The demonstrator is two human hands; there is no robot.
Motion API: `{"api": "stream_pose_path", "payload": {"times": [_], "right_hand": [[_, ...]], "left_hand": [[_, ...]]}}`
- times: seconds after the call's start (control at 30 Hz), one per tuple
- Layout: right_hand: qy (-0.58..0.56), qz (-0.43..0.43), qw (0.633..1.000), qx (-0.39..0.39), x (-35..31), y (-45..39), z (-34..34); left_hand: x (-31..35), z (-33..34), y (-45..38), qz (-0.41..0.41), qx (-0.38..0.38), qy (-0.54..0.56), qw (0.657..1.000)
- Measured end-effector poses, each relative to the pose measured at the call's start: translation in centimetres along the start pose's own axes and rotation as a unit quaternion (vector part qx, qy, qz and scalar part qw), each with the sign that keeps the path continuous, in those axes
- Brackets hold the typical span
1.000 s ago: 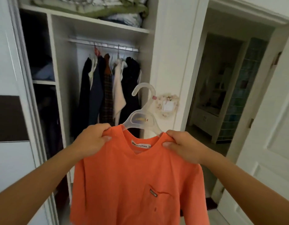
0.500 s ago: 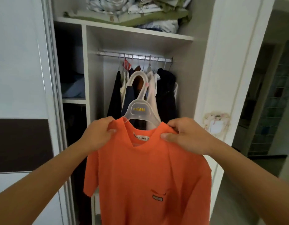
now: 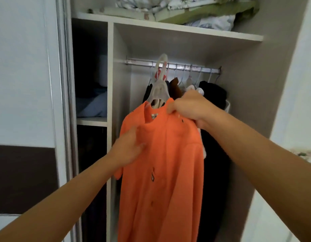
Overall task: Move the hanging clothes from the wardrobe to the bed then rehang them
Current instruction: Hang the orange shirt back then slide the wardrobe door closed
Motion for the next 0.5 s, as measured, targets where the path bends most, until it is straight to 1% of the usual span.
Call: {"api": "stream_pose_path", "payload": {"times": [0.07,0.13,0.27,0.37,0.5], "right_hand": [[-0.038,0.002,0.999,-0.013,-1.3,-2.4,0.9],[-0.074,0.003,0.997,-0.026,-2.5,-5.1,2.3],[-0.120,0.016,0.993,-0.016,-4.4,-11.0,5.9],[-0.138,0.035,0.990,-0.010,-5.5,-15.2,8.9],[-0.132,0.058,0.989,0.016,-6.5,-19.3,11.8]], "left_hand": [[-1.4,0.0,-1.2,-0.010,0.001,-0.004,1.000],[-2.6,-0.4,-2.5,-0.021,0.017,-0.004,1.000],[-4.5,-2.1,-5.6,-0.041,0.085,0.046,0.994],[-5.7,-3.5,-8.2,-0.024,0.114,0.031,0.993],[-7.3,-4.4,-10.6,0.011,0.109,0.008,0.994]]}}
Point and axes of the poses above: each hand's wrist, its own y-axis away from the middle knuckle, its own z-axis out of the palm, x = y × z, the point moved 5 cm from there along -y, towards the middle knuckle, and after that the axes turned 12 degrees about z, right-handed, at the moved point
